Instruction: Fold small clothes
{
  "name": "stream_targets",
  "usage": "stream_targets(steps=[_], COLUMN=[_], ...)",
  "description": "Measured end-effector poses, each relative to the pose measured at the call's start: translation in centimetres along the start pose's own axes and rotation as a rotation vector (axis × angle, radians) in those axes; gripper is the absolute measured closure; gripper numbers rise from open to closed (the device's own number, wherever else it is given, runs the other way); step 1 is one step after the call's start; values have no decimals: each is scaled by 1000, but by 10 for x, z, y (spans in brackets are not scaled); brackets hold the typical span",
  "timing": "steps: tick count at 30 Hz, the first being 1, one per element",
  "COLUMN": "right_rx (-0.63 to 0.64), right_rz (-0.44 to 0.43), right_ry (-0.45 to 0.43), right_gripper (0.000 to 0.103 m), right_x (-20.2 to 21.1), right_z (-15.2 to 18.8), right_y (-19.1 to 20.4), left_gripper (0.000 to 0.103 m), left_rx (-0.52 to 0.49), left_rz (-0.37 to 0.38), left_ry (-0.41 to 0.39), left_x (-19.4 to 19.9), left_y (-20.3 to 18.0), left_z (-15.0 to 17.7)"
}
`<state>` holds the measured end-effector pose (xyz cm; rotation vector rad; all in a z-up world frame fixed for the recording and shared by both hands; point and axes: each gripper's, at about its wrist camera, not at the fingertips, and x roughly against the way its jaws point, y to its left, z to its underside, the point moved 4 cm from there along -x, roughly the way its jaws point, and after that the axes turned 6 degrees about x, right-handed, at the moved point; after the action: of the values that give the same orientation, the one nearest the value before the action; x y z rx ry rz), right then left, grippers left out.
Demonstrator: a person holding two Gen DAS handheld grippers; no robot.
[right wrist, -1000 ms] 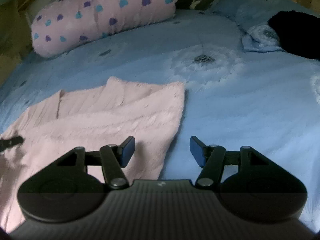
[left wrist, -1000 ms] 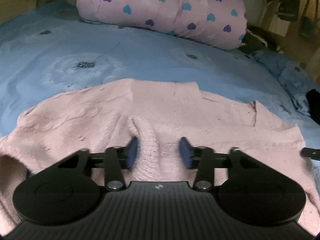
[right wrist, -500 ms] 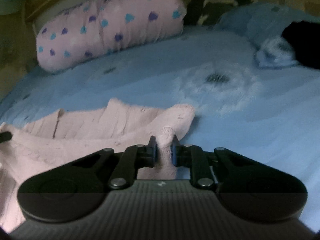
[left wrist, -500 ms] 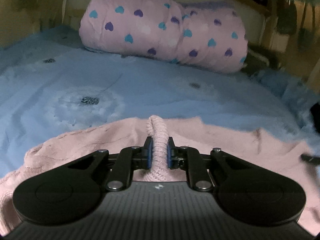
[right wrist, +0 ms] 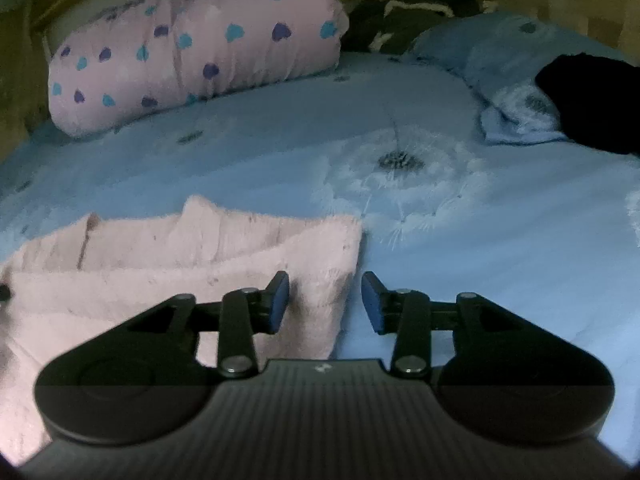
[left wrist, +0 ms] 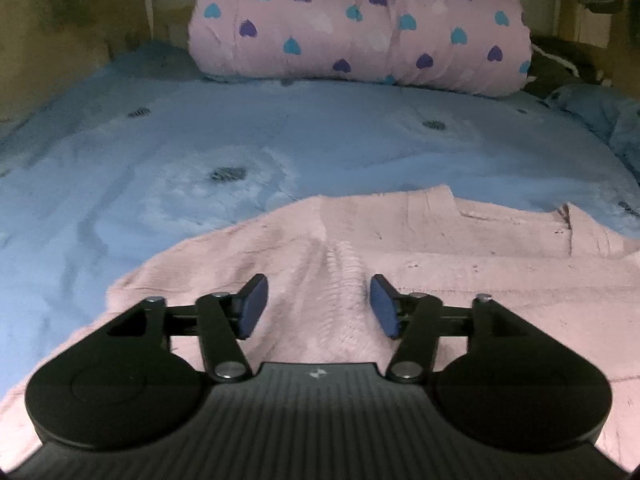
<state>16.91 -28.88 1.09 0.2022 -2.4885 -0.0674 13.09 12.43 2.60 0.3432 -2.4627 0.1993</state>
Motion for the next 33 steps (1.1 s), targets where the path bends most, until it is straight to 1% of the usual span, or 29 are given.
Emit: stream_targets(steps=[2,3,6,9,12,16,20,22,24,29,33], right_rx=[-13,-16,-11,-29,-60,-42,-10,11,36,83,67], right_rz=[-16,-24,-46,-64,-90,-124,-150,-161,-165,-176,-216], right_ry=[-21,-34,-56,-52,-50,-36,-24,-21,-24,-33,-21], right_gripper=[45,43,43,43,42,38,37,37,37,36,36], right_x=[12,19,39,56,72,93,114,124,134,146,142], right_z=[-4,-6,-6,-4,0,12,26,33,42,63,76], right_y=[-1,-1,1,3,8,17,24,27,29,31,33], left_gripper=[31,30,28,28,26,23,23,23,23,23,23], left_rx=[-15,-22,-26,-28,-37,-12,8,15,44,179,296], left_rz=[-16,-28,-68,-97,-137,-200,-273,-309,-341,-388,-406], left_ry=[-13,-16,-9,0,-8,-12,18,38,65,136,198], left_x=[16,23,40,60,85,117,141,151,159,166,160], left_y=[4,6,15,28,46,83,129,152,179,237,271], left_z=[0,-1,-2,-7,-16,-30,-35,-31,-21,16,51])
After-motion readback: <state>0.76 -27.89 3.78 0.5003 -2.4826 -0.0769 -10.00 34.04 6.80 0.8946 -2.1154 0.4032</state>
